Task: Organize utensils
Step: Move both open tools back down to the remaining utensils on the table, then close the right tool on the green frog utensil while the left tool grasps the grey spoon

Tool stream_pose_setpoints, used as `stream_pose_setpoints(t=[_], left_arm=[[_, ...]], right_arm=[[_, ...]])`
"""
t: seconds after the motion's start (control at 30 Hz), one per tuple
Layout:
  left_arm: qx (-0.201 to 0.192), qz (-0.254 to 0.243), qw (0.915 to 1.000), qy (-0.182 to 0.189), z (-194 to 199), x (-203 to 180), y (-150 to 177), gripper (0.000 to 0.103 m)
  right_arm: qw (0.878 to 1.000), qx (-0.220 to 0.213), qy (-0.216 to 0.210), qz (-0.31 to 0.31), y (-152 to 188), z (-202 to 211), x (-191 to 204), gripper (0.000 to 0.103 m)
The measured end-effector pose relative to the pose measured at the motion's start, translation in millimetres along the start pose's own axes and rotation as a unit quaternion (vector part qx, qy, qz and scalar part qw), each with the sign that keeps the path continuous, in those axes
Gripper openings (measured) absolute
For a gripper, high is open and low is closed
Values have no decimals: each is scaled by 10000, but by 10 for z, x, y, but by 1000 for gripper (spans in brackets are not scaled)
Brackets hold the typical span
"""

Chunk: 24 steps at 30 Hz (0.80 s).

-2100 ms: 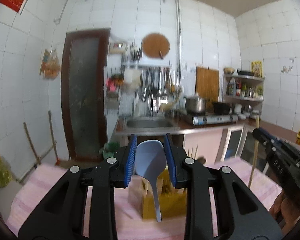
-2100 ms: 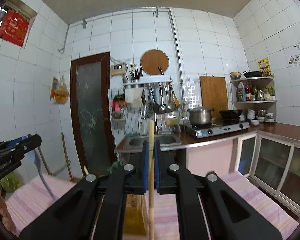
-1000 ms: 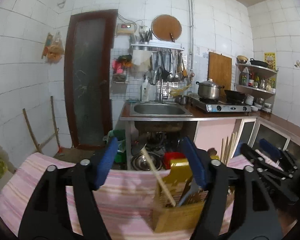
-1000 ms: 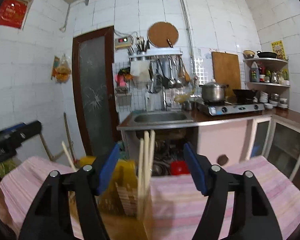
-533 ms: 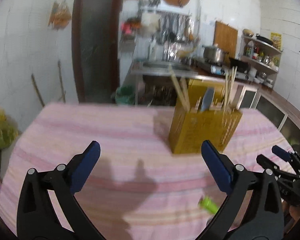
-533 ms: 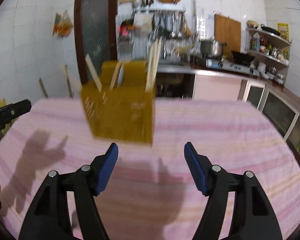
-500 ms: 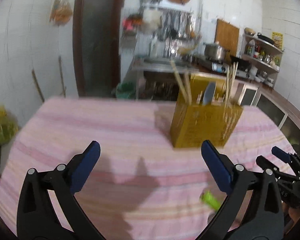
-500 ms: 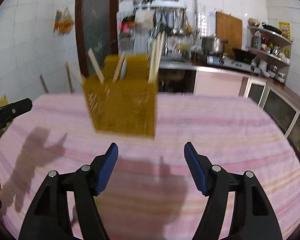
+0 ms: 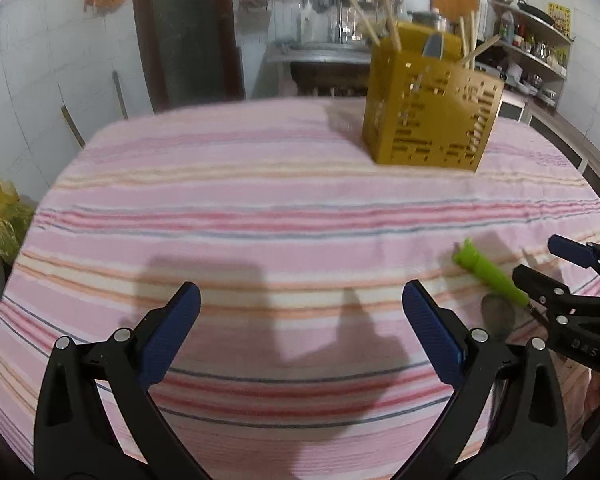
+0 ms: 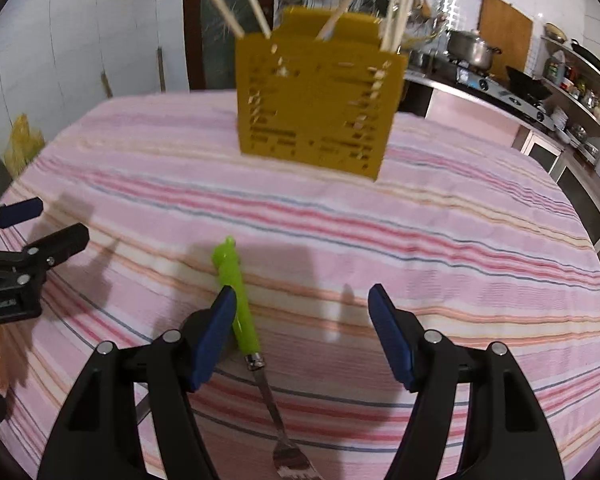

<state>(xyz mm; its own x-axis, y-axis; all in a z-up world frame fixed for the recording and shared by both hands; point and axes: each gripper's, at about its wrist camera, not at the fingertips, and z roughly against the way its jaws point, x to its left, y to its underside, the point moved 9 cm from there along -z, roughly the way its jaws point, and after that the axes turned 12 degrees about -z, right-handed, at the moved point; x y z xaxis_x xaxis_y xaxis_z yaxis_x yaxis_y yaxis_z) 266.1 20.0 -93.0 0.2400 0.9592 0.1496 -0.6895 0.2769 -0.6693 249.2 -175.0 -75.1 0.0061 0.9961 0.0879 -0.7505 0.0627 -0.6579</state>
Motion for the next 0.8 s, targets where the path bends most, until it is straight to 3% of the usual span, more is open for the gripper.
stream_pose_setpoints(t=[0.13,0.2,0.37,0.5,0.67,0.8], left_arm=[[79,-28,10000,-25,-66,18,7,98],[73,-111,9999,-63,-80,-7,5,98],[38,-179,9998,-19,-75,-118,-15,98],[-29,-222,9997,130,-27,-214,-47,98],[24,-134,9982,582,-42,-503,-98,98],[70,-416,9960,784,-54,-879,-113,97]], right_arm=[[9995,292,25,86,0,-172,104,66],[9989,434,-18,183,-3,-254,185,56],[9984,501,-177,176,-77,-324,266,20],[9991,419,-12,-15,-91,-292,84,18],[9958,357,405,-739,-63,-138,-520,16],[9912,328,704,-1076,10,-41,-909,16]])
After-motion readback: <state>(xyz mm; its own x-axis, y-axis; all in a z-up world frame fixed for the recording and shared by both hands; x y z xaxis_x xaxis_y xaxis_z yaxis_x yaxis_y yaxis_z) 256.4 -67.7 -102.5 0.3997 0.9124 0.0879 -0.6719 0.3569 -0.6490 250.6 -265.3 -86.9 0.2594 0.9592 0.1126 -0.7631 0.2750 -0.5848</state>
